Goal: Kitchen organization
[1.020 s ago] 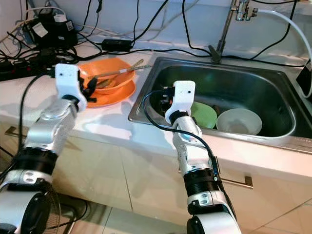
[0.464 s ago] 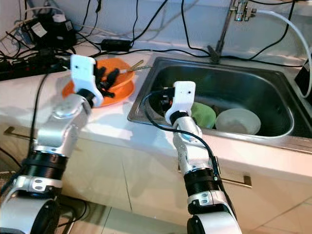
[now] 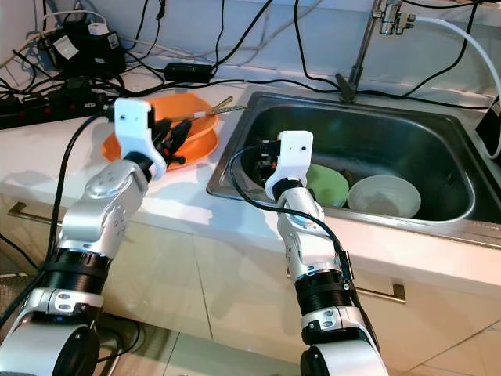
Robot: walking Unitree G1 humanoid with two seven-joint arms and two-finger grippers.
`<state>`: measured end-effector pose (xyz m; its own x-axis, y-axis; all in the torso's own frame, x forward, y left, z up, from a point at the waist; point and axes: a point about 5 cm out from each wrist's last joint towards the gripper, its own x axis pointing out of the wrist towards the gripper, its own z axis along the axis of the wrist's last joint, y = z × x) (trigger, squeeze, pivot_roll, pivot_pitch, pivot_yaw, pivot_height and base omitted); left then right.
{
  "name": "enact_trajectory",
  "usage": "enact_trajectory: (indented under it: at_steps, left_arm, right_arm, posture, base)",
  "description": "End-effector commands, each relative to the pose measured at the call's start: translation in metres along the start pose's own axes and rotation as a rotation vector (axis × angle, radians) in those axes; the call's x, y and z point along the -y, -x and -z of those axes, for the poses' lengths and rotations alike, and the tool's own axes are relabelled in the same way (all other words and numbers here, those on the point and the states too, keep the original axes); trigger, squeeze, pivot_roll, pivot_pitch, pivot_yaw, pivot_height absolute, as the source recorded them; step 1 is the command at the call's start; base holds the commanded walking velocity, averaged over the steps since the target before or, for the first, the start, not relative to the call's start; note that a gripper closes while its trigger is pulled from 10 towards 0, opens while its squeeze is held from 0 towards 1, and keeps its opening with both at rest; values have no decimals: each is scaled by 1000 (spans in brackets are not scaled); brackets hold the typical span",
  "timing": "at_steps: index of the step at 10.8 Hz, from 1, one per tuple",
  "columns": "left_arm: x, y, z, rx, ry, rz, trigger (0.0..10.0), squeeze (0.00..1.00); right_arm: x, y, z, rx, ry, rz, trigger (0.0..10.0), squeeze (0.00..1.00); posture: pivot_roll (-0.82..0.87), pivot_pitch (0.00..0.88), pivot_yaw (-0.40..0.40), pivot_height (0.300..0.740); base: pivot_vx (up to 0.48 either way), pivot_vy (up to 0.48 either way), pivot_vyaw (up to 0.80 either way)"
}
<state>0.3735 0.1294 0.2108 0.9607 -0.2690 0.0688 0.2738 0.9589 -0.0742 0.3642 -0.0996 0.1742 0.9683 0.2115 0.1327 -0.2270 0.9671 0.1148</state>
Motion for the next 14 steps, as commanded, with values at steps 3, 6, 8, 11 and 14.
enact_trajectory:
  at_steps: [3,6,8,11,14]
  left_arm:
    - [-16,5,3,-38,6,-52,10000,0]
    - [-30,10,2,-57,-11,-103,10000,0]
    - [-36,12,2,-69,-23,-125,10000,0]
    - [-44,15,0,-79,-33,-146,10000,0]
    - [-50,17,-1,-91,-23,-165,10000,0]
  right_arm:
    - [1,-3,-3,1,-1,1,10000,0]
    - [2,-3,-3,0,-2,5,10000,0]
    - [1,-3,-2,-1,-2,5,10000,0]
    - [2,-4,-2,-1,-2,7,10000,0]
    - [2,-4,-2,-2,-2,8,10000,0]
  posture:
    - [167,13,-7,740]
    - [173,16,-8,740]
    - [174,19,-9,740]
    - [175,20,-6,740]
    - [176,22,-7,740]
  base:
    - [0,0,0]
    - [0,0,0]
    - [0,0,0]
    - [0,0,0]
    - [0,0,0]
